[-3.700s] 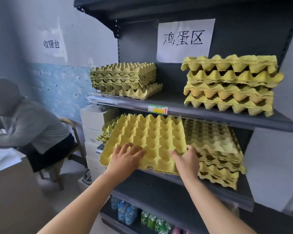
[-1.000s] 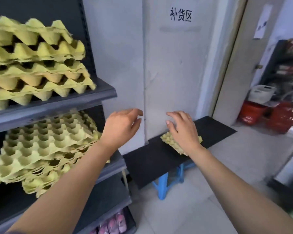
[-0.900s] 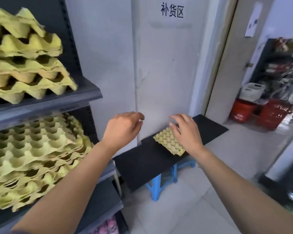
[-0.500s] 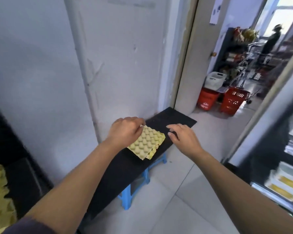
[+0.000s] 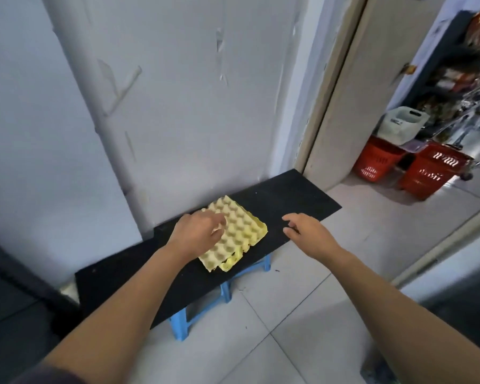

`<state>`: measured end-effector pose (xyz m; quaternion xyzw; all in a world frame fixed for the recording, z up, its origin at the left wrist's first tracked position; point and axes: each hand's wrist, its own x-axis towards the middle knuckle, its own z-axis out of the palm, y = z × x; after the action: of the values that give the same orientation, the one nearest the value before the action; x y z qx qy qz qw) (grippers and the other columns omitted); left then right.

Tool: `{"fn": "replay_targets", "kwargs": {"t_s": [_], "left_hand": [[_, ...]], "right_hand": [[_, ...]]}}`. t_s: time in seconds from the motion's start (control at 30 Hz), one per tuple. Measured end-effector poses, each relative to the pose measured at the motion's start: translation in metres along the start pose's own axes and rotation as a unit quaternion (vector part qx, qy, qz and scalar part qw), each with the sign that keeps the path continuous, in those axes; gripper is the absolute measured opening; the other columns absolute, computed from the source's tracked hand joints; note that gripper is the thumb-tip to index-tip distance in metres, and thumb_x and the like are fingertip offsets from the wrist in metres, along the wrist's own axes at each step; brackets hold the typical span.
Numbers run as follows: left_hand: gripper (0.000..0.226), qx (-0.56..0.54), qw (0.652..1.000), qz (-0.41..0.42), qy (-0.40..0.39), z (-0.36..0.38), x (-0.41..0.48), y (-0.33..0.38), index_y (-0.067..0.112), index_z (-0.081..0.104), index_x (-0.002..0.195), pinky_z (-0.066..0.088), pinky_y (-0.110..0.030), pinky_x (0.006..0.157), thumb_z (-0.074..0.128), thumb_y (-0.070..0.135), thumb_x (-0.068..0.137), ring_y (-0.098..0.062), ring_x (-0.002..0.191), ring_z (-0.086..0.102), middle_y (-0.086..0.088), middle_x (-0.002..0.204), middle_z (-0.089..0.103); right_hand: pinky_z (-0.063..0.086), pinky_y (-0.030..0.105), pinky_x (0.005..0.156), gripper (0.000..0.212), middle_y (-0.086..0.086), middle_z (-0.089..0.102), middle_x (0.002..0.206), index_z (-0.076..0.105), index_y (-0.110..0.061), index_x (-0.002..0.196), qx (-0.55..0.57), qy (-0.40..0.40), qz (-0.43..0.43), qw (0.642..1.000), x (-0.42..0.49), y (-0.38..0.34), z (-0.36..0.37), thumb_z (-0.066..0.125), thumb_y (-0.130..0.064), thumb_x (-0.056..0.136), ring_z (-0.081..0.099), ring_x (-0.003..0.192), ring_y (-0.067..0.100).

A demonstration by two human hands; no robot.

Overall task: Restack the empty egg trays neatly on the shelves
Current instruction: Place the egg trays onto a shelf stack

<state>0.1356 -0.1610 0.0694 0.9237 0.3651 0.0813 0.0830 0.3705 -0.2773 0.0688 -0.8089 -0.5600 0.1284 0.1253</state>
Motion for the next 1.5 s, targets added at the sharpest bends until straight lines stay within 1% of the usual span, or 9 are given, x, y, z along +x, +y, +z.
{"fn": "replay_targets", "kwargs": {"t_s": [0.47, 0.83, 1.0, 1.07, 1.13, 1.2, 1.27, 1.37, 1.5], "left_hand": [[0.032, -0.027, 0.983, -0.168, -0.074, 0.11, 0.109, -0.077, 0.026, 0.051, 0.126, 0.04, -0.034, 0.089, 0.043, 0.03, 0.095, -0.021, 0.115, 0.05, 0.003, 0.124, 0.056], [0.06, -0.133, 0.907, -0.376, -0.134, 0.27, 0.128, -0.109, 0.022, 0.025, 0.146, 0.038, -0.042, 0.101, 0.05, 0.028, 0.092, -0.027, 0.129, 0.034, -0.005, 0.145, 0.033], [0.07, -0.147, 0.886, -0.431, -0.09, 0.334, 0.145, -0.127, 0.021, 0.017, 0.148, 0.033, -0.043, 0.104, 0.055, 0.03, 0.089, -0.029, 0.135, 0.022, -0.006, 0.149, 0.021], [0.076, -0.186, 0.855, -0.48, -0.06, 0.354, 0.15, -0.133, 0.021, 0.013, 0.148, 0.031, -0.044, 0.106, 0.059, 0.029, 0.088, -0.031, 0.136, 0.018, -0.007, 0.151, 0.013], [0.085, -0.283, 0.79, -0.544, -0.007, 0.375, 0.153, -0.137, 0.018, 0.007, 0.149, 0.035, -0.043, 0.103, 0.063, 0.026, 0.085, -0.034, 0.133, 0.025, -0.011, 0.149, 0.015], [0.088, -0.399, 0.707, -0.582, 0.043, 0.386, 0.153, -0.138, 0.013, 0.006, 0.147, 0.041, -0.041, 0.095, 0.066, 0.024, 0.083, -0.032, 0.123, 0.041, -0.012, 0.137, 0.034], [0.073, -0.454, 0.658, -0.597, 0.067, 0.393, 0.154, -0.137, 0.009, 0.021, 0.137, 0.046, -0.042, 0.091, 0.068, 0.021, 0.083, -0.03, 0.112, 0.053, -0.009, 0.119, 0.051], [0.061, -0.456, 0.651, -0.597, 0.11, 0.392, 0.158, -0.135, 0.009, 0.031, 0.127, 0.047, -0.038, 0.086, 0.07, 0.015, 0.08, -0.026, 0.103, 0.056, -0.009, 0.113, 0.053], [0.066, -0.463, 0.666, -0.563, 0.157, 0.368, 0.166, -0.135, 0.012, 0.031, 0.13, 0.044, -0.033, 0.08, 0.072, 0.012, 0.079, -0.021, 0.101, 0.053, -0.007, 0.117, 0.05]], "right_hand": [[0.048, 0.04, 0.088, 0.038, 0.011, 0.056, 0.12, 0.049, -0.015, 0.134, -0.012, -0.118, -0.073, 0.99, 0.21, 0.04, 0.09, 0.048, -0.026, 0.098, 0.055, 0.109, 0.027], [0.042, 0.034, 0.084, 0.046, 0.018, 0.045, 0.133, 0.041, -0.009, 0.14, 0.014, -0.206, -0.005, 0.978, 0.309, 0.098, 0.224, 0.048, -0.026, 0.097, 0.053, 0.113, 0.032], [0.046, 0.039, 0.09, 0.042, 0.021, 0.04, 0.133, 0.045, -0.006, 0.132, 0.001, -0.191, 0.002, 0.982, 0.34, 0.124, 0.29, 0.051, -0.028, 0.096, 0.053, 0.11, 0.037], [0.046, 0.041, 0.094, 0.048, 0.023, 0.041, 0.132, 0.041, -0.007, 0.135, 0.01, -0.168, 0.014, 0.986, 0.349, 0.132, 0.313, 0.053, -0.03, 0.095, 0.052, 0.112, 0.038], [0.045, 0.045, 0.097, 0.058, 0.023, 0.044, 0.134, 0.033, -0.007, 0.141, 0.043, -0.148, 0.028, 0.988, 0.357, 0.138, 0.333, 0.054, -0.033, 0.094, 0.049, 0.119, 0.039], [0.045, 0.042, 0.093, 0.062, 0.021, 0.047, 0.134, 0.03, -0.007, 0.142, 0.079, -0.141, 0.059, 0.985, 0.362, 0.139, 0.342, 0.055, -0.036, 0.093, 0.049, 0.121, 0.038], [0.046, 0.038, 0.087, 0.062, 0.02, 0.046, 0.134, 0.035, -0.007, 0.14, 0.101, -0.148, 0.109, 0.978, 0.369, 0.14, 0.347, 0.057, -0.037, 0.091, 0.05, 0.12, 0.037], [0.049, 0.045, 0.09, 0.053, 0.016, 0.052, 0.127, 0.051, -0.01, 0.128, 0.131, -0.171, 0.149, 0.965, 0.377, 0.141, 0.346, 0.063, -0.036, 0.083, 0.055, 0.111, 0.036], [0.049, 0.038, 0.077, 0.052, 0.014, 0.053, 0.122, 0.044, -0.009, 0.128, 0.198, -0.155, 0.171, 0.953, 0.378, 0.134, 0.333, 0.064, -0.026, 0.083, 0.056, 0.105, 0.033]]}}
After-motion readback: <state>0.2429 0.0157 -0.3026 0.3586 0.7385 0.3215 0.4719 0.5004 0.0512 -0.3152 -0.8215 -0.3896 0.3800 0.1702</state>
